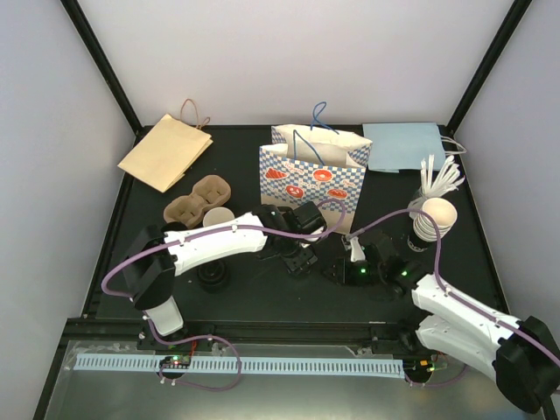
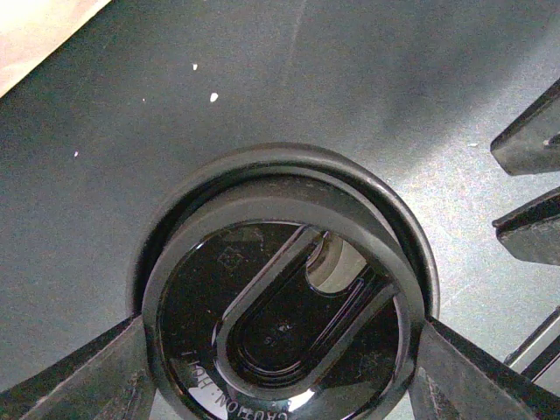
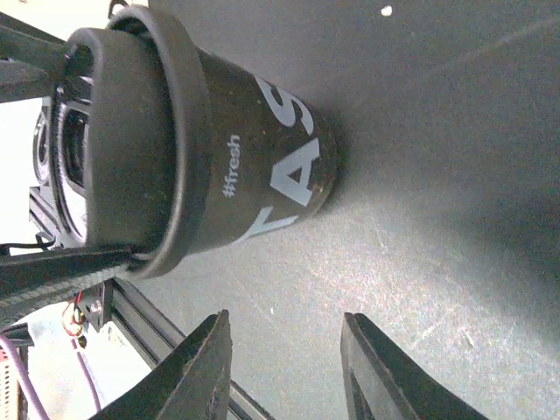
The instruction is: Pack the takeout coffee
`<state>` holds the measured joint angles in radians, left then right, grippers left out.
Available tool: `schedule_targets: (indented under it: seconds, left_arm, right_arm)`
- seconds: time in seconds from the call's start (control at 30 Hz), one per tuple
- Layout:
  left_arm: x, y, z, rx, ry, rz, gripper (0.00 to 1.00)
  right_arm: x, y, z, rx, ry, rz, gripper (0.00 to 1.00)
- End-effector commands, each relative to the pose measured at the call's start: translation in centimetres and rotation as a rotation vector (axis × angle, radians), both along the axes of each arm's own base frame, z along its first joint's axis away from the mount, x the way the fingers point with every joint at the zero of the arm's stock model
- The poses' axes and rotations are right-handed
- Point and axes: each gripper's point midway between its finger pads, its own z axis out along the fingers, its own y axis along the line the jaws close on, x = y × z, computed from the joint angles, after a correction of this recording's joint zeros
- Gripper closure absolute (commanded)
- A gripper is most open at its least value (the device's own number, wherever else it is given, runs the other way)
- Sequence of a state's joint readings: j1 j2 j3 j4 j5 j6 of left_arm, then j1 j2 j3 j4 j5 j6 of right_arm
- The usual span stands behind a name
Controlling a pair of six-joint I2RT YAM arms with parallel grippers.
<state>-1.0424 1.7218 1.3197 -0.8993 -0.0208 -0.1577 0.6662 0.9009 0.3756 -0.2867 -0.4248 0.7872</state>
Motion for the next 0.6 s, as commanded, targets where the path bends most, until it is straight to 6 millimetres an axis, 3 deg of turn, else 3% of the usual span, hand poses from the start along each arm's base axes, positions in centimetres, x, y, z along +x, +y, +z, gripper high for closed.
schedule_targets:
  seconds: [0.0,0.33,0.57]
  left_arm:
    - [-4.4,3.3,-7.1,0.207,0.230,-0.030,0.40]
    - [-4.2,3.2,-6.9,0.204,0.223,-0.040,0.40]
    - [-4.2,3.2,-6.8,0.204,0.221,-0.041,0.40]
  right_arm:
    - [-0.4,0.7,1.2,0.027,-0.001,0.052,0.64]
    - [2.9,1.7,3.7,0.220,-0.056,-0.018,0.66]
    - [3.7,2.0,2.4,0.215,-0.028,-0.015,0.68]
